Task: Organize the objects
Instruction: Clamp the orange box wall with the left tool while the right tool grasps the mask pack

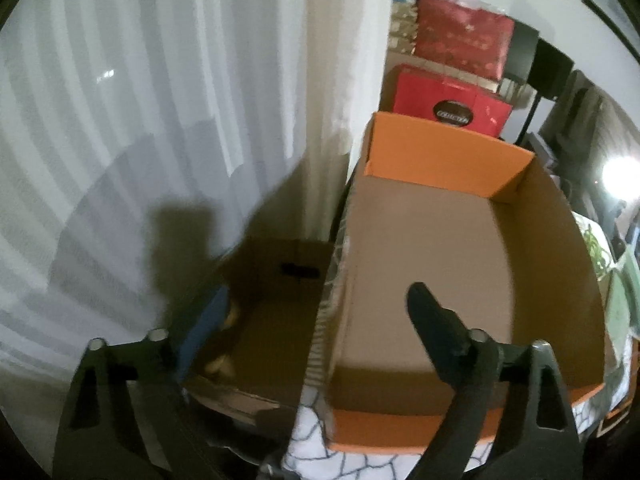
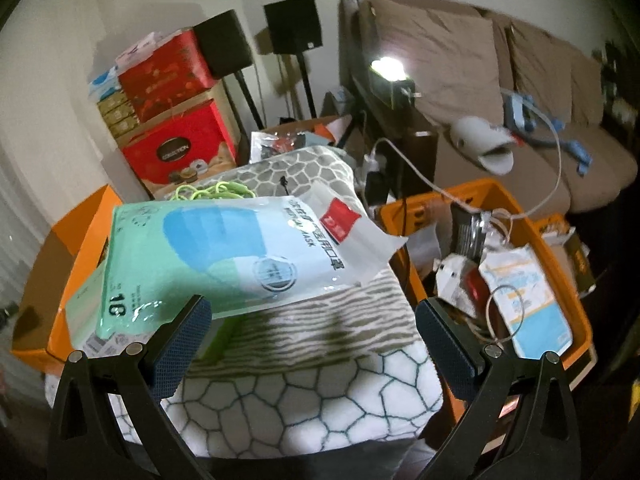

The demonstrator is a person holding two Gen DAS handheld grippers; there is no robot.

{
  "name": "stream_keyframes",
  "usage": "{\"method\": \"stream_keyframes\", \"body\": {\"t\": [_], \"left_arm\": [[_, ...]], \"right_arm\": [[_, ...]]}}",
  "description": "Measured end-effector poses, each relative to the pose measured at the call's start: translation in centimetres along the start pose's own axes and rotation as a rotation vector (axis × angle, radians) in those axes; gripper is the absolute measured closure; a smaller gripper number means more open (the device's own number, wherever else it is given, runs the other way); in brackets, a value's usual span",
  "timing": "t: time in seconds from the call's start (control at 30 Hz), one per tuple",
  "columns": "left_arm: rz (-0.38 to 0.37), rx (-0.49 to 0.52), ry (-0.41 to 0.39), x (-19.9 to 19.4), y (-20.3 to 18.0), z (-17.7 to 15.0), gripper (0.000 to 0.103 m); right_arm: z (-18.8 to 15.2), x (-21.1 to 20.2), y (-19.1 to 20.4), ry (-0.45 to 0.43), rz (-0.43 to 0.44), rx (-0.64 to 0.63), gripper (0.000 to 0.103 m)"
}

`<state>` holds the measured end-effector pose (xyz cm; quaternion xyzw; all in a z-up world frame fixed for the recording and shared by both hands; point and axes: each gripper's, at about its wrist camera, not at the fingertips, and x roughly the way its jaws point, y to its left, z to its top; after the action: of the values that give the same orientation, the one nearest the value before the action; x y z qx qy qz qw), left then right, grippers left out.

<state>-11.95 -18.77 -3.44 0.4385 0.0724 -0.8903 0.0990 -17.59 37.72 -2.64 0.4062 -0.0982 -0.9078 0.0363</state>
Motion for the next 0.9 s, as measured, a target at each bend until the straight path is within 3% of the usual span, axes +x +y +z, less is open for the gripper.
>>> {"method": "stream_keyframes", "body": {"t": [0.13,0.23,0.3,0.4,0.57,0.8,0.9], "left_arm": [[-0.032,-0.015,0.063,1.8,1.1,-0.1,0.042],[-0.055,-0.009,0.097,2.9,1.1,-0.4,0.053],[-0.066,0.005,0.12,3.5,0.8,-0.6,0.066],[-0.066,0.021,0.148,4.3,0.5,-0.9,0.074],[-0.097,0.025,0.18,5.2,0.1,-0.9,0.085],[-0.126,0.047,0.206,5.8,-0.6,-1.0,0.099],[-0.132,0.046,0.209,5.7,-0.5,-1.0,0.099]], "right_arm": [[0.3,0.5,-1.7,0.016,0.022,0.056,0.0],[0.6,1.1,-3.3,0.029,0.093,0.133,0.0],[0.5,1.8,-4.2,0.055,0.16,0.198,0.001],[0.0,2.8,-5.1,0.097,0.249,0.284,0.001],[-0.8,4.3,-5.8,0.151,0.38,0.406,0.002],[-1.0,6.4,-5.5,0.188,0.498,0.504,0.025],[-1.1,7.7,-5.2,0.206,0.562,0.558,0.026]]}}
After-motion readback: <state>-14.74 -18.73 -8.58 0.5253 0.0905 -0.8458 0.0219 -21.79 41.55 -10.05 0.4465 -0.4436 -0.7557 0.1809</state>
